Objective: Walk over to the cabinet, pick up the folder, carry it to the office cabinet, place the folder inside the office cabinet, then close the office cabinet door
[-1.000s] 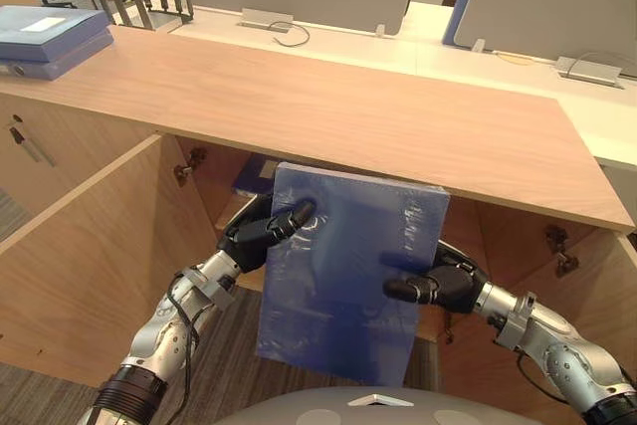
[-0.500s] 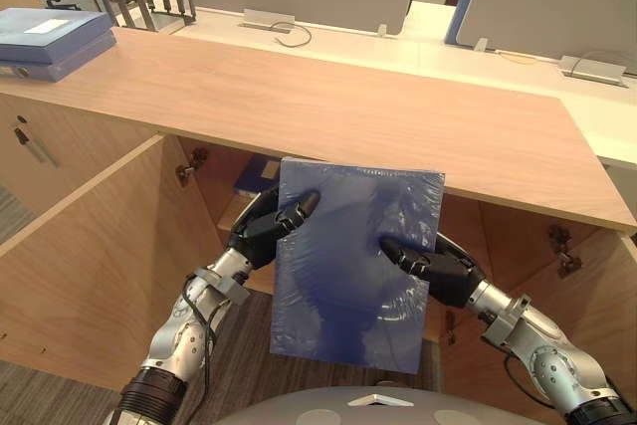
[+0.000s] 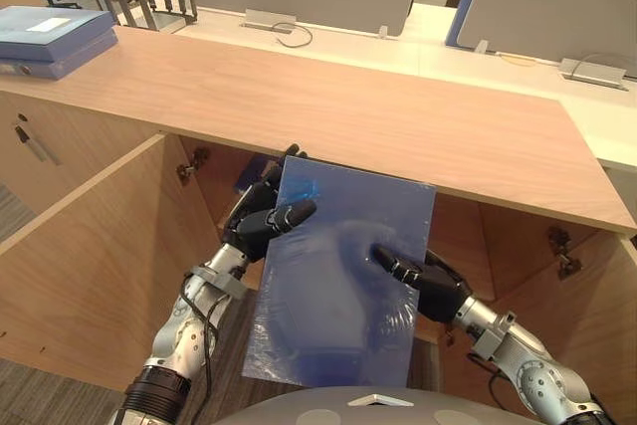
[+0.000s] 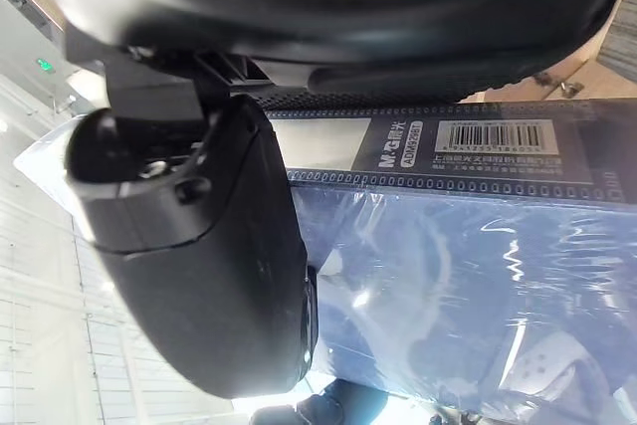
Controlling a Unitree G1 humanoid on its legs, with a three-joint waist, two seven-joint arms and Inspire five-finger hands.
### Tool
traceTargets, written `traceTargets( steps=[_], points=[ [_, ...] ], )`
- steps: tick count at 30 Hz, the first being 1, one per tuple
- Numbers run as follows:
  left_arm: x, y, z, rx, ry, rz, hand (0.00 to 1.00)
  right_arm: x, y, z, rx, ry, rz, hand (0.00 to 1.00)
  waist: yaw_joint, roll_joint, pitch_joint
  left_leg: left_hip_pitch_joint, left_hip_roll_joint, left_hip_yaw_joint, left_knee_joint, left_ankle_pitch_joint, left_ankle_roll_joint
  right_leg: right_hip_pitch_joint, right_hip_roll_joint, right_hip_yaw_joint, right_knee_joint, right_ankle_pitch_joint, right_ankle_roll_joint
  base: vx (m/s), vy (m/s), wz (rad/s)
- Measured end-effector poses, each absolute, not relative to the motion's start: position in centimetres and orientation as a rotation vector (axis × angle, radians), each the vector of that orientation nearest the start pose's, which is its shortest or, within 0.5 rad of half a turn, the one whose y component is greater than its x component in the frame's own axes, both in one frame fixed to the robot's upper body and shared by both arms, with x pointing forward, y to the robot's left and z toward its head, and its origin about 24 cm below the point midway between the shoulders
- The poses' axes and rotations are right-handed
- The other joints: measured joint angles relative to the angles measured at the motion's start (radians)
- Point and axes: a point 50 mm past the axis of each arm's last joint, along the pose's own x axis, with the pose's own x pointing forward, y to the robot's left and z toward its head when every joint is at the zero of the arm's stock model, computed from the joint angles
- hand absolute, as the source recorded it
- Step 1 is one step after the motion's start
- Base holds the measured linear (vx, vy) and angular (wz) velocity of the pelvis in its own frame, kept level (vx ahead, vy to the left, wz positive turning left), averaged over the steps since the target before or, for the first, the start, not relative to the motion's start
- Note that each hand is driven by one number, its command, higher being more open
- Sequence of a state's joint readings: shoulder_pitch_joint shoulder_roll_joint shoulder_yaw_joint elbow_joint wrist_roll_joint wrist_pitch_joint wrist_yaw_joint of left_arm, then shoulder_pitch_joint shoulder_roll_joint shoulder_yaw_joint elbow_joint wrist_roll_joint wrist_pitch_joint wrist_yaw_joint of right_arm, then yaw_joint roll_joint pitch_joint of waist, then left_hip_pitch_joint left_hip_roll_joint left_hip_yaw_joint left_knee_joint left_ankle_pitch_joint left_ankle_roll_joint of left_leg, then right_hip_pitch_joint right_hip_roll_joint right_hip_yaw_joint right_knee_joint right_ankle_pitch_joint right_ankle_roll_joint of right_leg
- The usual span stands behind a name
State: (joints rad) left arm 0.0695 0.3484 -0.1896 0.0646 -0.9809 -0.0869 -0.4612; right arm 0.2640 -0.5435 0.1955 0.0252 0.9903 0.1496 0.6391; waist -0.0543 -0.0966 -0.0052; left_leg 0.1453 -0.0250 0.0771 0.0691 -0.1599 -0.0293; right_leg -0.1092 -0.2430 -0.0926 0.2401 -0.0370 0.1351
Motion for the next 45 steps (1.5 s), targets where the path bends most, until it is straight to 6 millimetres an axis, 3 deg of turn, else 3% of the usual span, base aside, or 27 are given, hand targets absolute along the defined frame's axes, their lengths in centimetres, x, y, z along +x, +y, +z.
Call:
traceTargets(
  steps=[13,20,32,41,44,45],
  points=[
    [23.0,17.0,3.2,-0.653,-0.018,-0.476,1.00,17.2,-19.3,-0.5,0.619,0.369,0.643,0.00,-0.002,-0.008,-0.001,0.001,0.000,0.001,0.000,0.000,0.000,0.000,0.001,0.001,-0.001,0.000,0.000,0.00,0.000,0.00],
    [23.1,18.3,3.5,-0.658,-0.056,-0.417,1.00,17.5,-20.0,-0.1,0.605,0.347,0.621,0.00,-0.002,-0.009,-0.001,0.001,0.000,0.001,0.000,0.000,0.000,0.000,0.001,0.001,-0.001,0.000,0.000,0.00,0.000,0.00],
    [19.8,23.7,1.5,-0.655,-0.050,-0.147,1.00,18.6,-26.4,3.0,0.479,0.167,0.405,0.00,0.003,-0.009,-0.001,0.000,0.000,0.001,-0.002,-0.002,0.001,0.003,0.002,0.000,-0.007,0.000,0.000,0.00,0.000,0.00],
    [17.9,26.2,-0.5,-0.674,-0.014,0.014,1.00,18.4,-27.5,2.7,0.453,0.180,0.360,0.00,0.000,-0.011,-0.002,0.000,0.000,0.001,-0.001,-0.003,0.002,0.004,0.002,0.001,-0.009,0.000,0.000,0.00,0.000,0.00],
    [16.7,26.9,-1.7,-0.677,0.034,0.067,1.00,18.4,-27.6,2.6,0.445,0.186,0.354,0.00,-0.001,-0.009,-0.003,0.000,0.000,0.001,0.001,-0.005,0.002,0.004,0.002,0.001,-0.010,0.000,0.000,0.00,0.000,0.00],
    [15.6,27.2,-3.0,-0.672,0.096,0.102,1.00,18.4,-27.8,2.8,0.441,0.180,0.347,0.00,-0.001,-0.005,-0.005,0.000,0.000,0.001,0.004,-0.008,0.003,0.005,0.002,0.001,-0.011,0.000,0.000,0.00,0.000,0.00]
  ],
)
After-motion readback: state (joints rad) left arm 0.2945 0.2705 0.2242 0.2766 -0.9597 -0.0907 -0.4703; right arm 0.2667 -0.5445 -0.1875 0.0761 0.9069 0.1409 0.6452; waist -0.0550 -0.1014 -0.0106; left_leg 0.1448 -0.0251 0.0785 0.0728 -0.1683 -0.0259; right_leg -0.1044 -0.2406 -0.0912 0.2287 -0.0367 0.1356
